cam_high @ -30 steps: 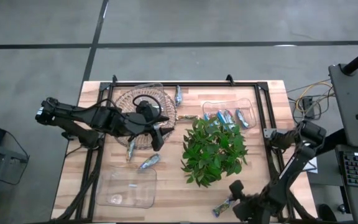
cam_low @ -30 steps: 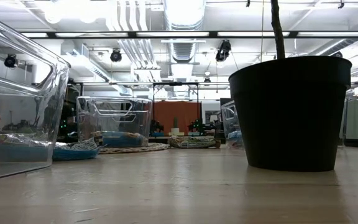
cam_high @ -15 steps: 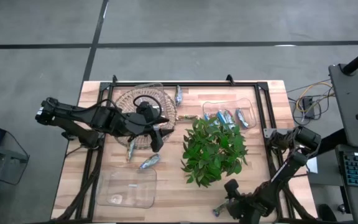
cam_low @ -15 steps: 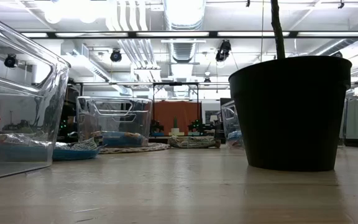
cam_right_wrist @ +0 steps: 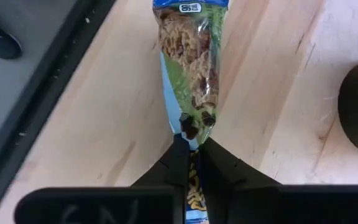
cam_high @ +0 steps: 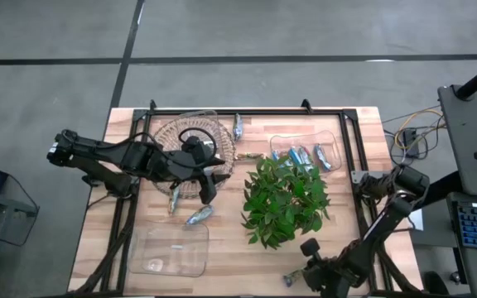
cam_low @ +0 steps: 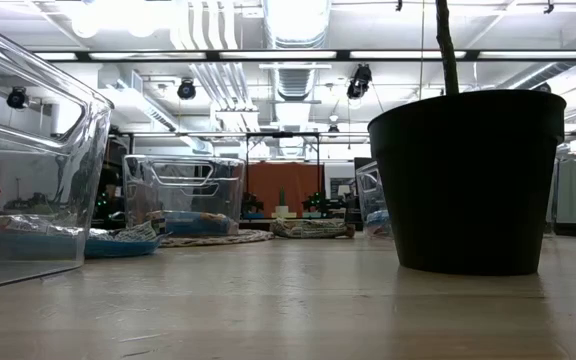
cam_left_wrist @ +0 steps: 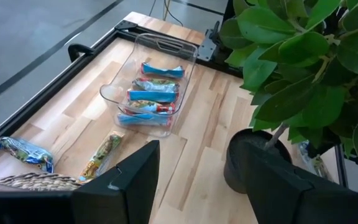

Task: Pick and place Granola Bars by type
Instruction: Put the bottom blue granola bar into the bottom left transparent bin

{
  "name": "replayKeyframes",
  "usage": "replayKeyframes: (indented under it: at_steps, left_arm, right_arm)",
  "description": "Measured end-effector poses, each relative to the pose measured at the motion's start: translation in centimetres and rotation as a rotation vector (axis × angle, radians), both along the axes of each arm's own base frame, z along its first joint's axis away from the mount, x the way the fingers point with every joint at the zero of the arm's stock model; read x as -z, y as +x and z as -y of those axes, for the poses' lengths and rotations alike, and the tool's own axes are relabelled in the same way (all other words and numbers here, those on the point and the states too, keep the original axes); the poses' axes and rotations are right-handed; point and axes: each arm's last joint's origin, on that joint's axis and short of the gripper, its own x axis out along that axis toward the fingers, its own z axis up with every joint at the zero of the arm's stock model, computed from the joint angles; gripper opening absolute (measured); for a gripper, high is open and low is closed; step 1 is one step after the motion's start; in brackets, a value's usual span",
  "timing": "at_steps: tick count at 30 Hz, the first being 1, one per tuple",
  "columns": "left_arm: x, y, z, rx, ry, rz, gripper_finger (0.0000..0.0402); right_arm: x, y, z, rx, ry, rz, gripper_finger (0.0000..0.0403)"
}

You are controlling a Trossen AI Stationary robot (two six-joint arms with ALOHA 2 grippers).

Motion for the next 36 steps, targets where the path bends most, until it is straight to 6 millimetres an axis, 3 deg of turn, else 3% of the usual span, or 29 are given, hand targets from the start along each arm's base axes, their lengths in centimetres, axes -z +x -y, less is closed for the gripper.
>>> replayKeyframes:
  at_steps: [9,15,20,29,36]
  left_arm:
    - [0.0,0.0,-0.1,-0.003,0.014,0.001,0.0199]
    - [0.0,0.0,-0.1,-0.003,0.014,0.002,0.0199]
    - [0.0,0.0,-0.1,-0.003,0.015,0.002,0.0199]
    - [-0.4,-0.4,-0.2,0.009,0.028,0.015,0.0199]
    - [-2.5,-2.4,-2.8,-0.014,0.073,0.090,0.0199]
  right_arm:
    - [-3.4,-2.9,0.6,0.142,0.060,-0.066,0.0013]
    - [-5.6,-5.7,2.4,0.336,0.043,-0.121,0.0012]
    - [-6.9,-6.8,3.9,0.455,0.044,-0.122,0.0012]
    - [-8.5,-8.1,9.8,0.760,0.010,-0.051,0.0009]
    - [-10.5,-7.8,15.0,0.893,0.092,0.041,0.0009]
